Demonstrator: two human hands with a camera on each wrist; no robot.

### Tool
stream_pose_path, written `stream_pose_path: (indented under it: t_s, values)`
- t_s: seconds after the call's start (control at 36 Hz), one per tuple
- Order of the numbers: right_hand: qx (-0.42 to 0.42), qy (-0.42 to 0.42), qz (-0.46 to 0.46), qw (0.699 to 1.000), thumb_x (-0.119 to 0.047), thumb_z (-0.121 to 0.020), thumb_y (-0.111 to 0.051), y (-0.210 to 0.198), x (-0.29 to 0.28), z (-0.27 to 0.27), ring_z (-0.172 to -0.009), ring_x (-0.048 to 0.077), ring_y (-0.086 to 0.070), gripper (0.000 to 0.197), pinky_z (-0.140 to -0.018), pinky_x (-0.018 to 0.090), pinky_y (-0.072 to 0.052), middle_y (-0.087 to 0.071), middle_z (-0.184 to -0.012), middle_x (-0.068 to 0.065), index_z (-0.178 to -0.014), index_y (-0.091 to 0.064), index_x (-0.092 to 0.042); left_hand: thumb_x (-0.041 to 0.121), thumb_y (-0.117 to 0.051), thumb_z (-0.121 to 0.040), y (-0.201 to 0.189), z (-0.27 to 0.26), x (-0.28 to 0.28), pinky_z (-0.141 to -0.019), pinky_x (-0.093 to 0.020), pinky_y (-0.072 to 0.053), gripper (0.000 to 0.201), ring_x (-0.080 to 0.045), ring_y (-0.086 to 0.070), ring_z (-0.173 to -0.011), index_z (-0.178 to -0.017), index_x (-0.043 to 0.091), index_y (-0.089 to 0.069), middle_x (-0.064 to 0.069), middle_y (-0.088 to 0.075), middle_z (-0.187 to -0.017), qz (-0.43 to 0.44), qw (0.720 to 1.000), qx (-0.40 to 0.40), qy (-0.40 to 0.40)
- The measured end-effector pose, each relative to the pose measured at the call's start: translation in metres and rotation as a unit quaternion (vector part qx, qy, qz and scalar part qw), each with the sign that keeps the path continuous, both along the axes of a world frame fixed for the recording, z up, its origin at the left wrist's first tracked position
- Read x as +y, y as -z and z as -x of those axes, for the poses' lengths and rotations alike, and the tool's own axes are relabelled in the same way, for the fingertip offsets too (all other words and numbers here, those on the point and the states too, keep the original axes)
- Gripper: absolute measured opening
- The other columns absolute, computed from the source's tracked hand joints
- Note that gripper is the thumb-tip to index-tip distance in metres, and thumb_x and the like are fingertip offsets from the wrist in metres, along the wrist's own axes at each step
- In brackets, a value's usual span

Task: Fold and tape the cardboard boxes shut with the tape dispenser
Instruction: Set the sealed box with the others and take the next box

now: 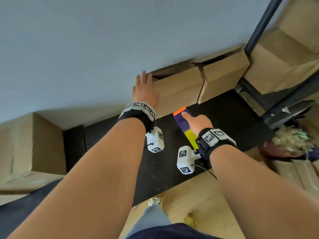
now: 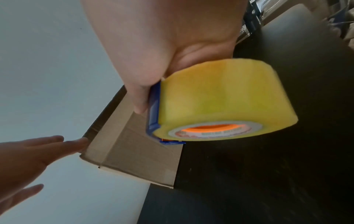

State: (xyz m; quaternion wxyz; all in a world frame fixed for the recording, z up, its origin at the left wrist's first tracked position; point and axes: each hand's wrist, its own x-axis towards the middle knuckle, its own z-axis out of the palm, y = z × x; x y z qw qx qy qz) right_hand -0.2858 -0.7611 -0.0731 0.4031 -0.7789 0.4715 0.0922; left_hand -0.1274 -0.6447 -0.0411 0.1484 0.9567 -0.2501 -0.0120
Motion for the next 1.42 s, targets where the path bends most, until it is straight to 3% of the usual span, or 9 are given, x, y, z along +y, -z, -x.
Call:
stream_pose_path:
  t_s: [0.19, 0.36, 0.5, 0.64, 0.78, 1.06, 1.22, 1.31, 1.42]
  values:
    - [-0.011, 0.05, -0.014, 0.999, -0.064, -0.09, -0.049, 0.006, -0.017, -0.008, -0.082, 0.025, -0.056, 0.058, -0.072, 0.033, -0.041, -0.058, -0.091, 0.009, -0.094, -0.056, -0.007, 0.034, -0.046, -0.098, 0.005, -0.036, -0.033, -0.119, -0.049, -0.006, 0.075, -0.02, 0.002, -0.149, -0.154, 0.016, 0.0, -0.001, 0.0, -0.162, -0.088, 0.995, -0.015, 0.04]
    - [-0.015, 0.072, -0.028, 0.997, -0.063, -0.089, -0.051, 0.009, -0.027, -0.008, -0.075, 0.022, -0.055, 0.055, -0.068, 0.033, -0.04, -0.055, -0.078, 0.005, -0.092, -0.057, -0.009, 0.032, -0.04, -0.097, 0.016, -0.04, -0.045, -0.11, -0.047, -0.024, 0.045, -0.031, -0.031, -0.135, -0.14, 0.018, -0.038, -0.009, -0.041, -0.143, -0.142, 0.987, -0.002, 0.073]
    - [-0.016, 0.069, -0.033, 0.997, -0.063, -0.089, -0.051, 0.007, -0.031, -0.009, -0.078, 0.023, -0.056, 0.053, -0.068, 0.033, -0.04, -0.054, -0.076, 0.004, -0.089, -0.056, -0.01, 0.031, -0.029, -0.103, 0.028, -0.039, -0.043, -0.115, -0.058, -0.003, 0.049, -0.026, 0.001, -0.148, -0.15, 0.02, -0.024, 0.002, -0.006, -0.161, -0.172, 0.98, 0.038, 0.09]
    - [-0.023, 0.068, -0.034, 0.997, -0.065, -0.088, -0.051, 0.006, -0.03, -0.008, -0.074, 0.022, -0.056, 0.053, -0.065, 0.033, -0.039, -0.053, -0.074, 0.004, -0.083, -0.053, -0.012, 0.034, -0.03, -0.102, 0.036, -0.036, -0.031, -0.115, -0.051, -0.022, 0.049, -0.026, -0.008, -0.147, -0.147, 0.015, -0.03, 0.0, -0.014, -0.16, -0.108, 0.989, 0.062, 0.085]
    - [-0.032, 0.062, -0.027, 0.997, -0.065, -0.089, -0.05, 0.001, -0.026, -0.006, -0.072, 0.02, -0.054, 0.053, -0.06, 0.03, -0.036, -0.054, -0.076, 0.004, -0.078, -0.051, -0.013, 0.04, -0.024, -0.102, 0.028, -0.015, -0.017, -0.1, -0.047, -0.039, 0.048, -0.032, -0.027, -0.137, -0.149, 0.036, -0.021, -0.004, -0.029, -0.152, -0.146, 0.986, 0.029, 0.075]
    - [-0.054, 0.031, -0.015, 0.998, -0.061, -0.092, -0.05, -0.021, -0.009, 0.004, -0.11, 0.029, -0.056, 0.068, -0.084, 0.035, -0.039, -0.059, -0.124, 0.014, -0.13, -0.051, -0.004, 0.028, -0.031, -0.101, 0.02, 0.033, 0.024, -0.073, -0.039, -0.044, 0.038, -0.032, -0.046, -0.107, -0.135, 0.042, -0.041, -0.009, -0.043, -0.118, -0.205, 0.977, -0.026, 0.045]
    - [-0.066, 0.01, -0.014, 0.998, -0.062, -0.092, -0.05, -0.029, 0.001, 0.013, -0.096, 0.026, -0.053, 0.065, -0.079, 0.033, -0.037, -0.06, -0.114, 0.013, -0.124, -0.054, -0.005, 0.05, -0.022, -0.099, 0.034, 0.053, 0.059, -0.111, -0.062, -0.019, 0.04, -0.037, -0.019, -0.14, -0.138, 0.053, -0.033, -0.004, -0.015, -0.157, -0.173, 0.985, 0.019, 0.001]
    - [-0.077, -0.005, -0.001, 0.997, -0.06, -0.093, -0.049, -0.033, 0.005, 0.019, -0.088, 0.024, -0.049, 0.064, -0.076, 0.032, -0.034, -0.055, -0.102, 0.01, -0.12, -0.056, -0.003, 0.054, -0.026, -0.098, 0.035, 0.069, 0.068, -0.095, -0.046, -0.043, 0.041, -0.036, -0.039, -0.126, -0.138, 0.053, -0.036, -0.003, -0.022, -0.154, -0.129, 0.99, 0.039, -0.032]
    - [-0.109, -0.006, -0.001, 0.994, -0.061, -0.092, -0.049, -0.041, 0.01, 0.024, -0.086, 0.025, -0.05, 0.064, -0.073, 0.033, -0.033, -0.059, -0.102, 0.011, -0.115, -0.06, -0.002, 0.049, -0.029, -0.098, 0.03, 0.094, 0.069, -0.072, -0.038, -0.039, 0.041, -0.035, -0.044, -0.11, -0.139, 0.048, -0.032, -0.011, -0.03, -0.138, -0.188, 0.981, 0.007, -0.051]
